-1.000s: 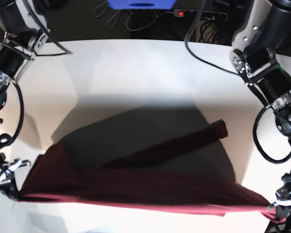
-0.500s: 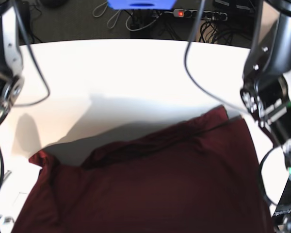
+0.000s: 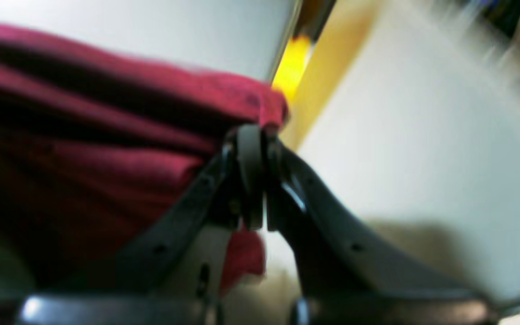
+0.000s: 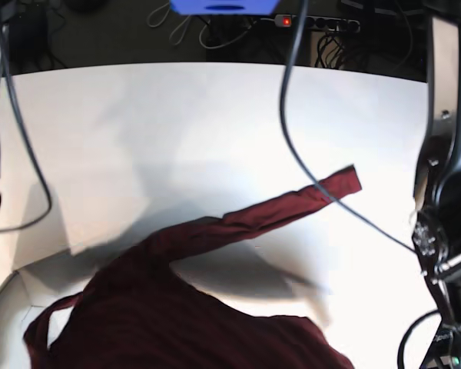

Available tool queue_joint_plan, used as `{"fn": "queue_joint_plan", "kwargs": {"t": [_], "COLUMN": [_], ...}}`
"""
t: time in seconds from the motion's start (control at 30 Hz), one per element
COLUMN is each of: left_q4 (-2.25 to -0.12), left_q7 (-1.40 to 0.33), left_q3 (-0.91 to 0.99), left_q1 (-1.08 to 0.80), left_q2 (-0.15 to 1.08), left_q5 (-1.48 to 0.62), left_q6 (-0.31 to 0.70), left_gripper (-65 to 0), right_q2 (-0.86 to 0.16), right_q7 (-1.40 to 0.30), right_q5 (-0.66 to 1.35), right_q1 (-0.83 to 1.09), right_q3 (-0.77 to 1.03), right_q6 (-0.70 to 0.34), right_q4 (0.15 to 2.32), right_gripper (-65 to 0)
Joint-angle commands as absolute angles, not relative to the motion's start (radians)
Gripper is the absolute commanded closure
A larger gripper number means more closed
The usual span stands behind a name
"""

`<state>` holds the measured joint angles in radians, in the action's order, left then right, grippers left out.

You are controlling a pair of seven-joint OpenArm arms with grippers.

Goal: Layout the t-shirt on the table in an organized manner, then fold the t-shirt properly
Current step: 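Lower the lifted shirt onto the table with both grippers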

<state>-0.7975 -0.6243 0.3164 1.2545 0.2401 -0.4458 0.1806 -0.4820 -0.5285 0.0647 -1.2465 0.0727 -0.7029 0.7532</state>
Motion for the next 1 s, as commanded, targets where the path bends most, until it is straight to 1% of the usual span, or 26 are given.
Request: {"fn": "queue_joint_plan", "kwargs": {"t": [0.0,0.17,0.27,0.4,0.53,0.63,0.73,0.9,0.97], "left_q4": [-0.811,-0.822,-0.877,-0.992,-1.067,-1.145,-1.187,-1.276,-1.296], "left_q7": [-0.596,-0.607,-0.665,-0.763,-0.832,-0.885,-0.903,-0.905,-0.905], "left_q3": [0.317,0.318,0.32,0.363,0.404,0.456,0.484,0.496,0.495], "left_q1": [1.309,1.309,1.309,1.309,1.285,1.168,1.055,0.854,0.792], "left_q2": [0.24,0.266,0.271,0.3,0.3,0.298,0.297,0.266,0.263], "left_q5": [-0.461,-0.463,-0.466,-0.535,-0.561,-0.562,-0.564,-0.613,-0.621], "left_q6": [0.191,0.189,0.189,0.188,0.191,0.194,0.196,0.196,0.196], "left_gripper": [-0.2,-0.2,-0.2,-0.2,-0.2,-0.2,-0.2,-0.2,-0.2], "right_q2": [-0.487,-0.498,-0.549,-0.585,-0.591,-0.588,-0.581,-0.513,-0.479], "right_q7": [-0.486,-0.509,-0.584,-0.647,-0.693,-0.739,-0.76,-0.765,-0.763], "right_q5": [0.087,0.091,0.111,0.17,0.188,0.236,0.269,0.282,0.282], "right_q1": [-1.306,-1.306,-1.306,-1.306,-1.306,-1.13,-0.978,-0.751,-0.69], "right_q3": [0.067,0.067,0.087,0.176,0.242,0.288,0.334,0.398,0.406], "right_q6": [-0.698,-0.698,-0.698,-0.698,-0.698,-0.698,-0.698,-0.698,-0.698], "right_q4": [0.76,0.756,0.803,0.957,1.136,1.3,1.408,1.567,1.609], "right_gripper": [0.0,0.0,0.0,0.0,0.0,0.0,0.0,0.0,0.0]}}
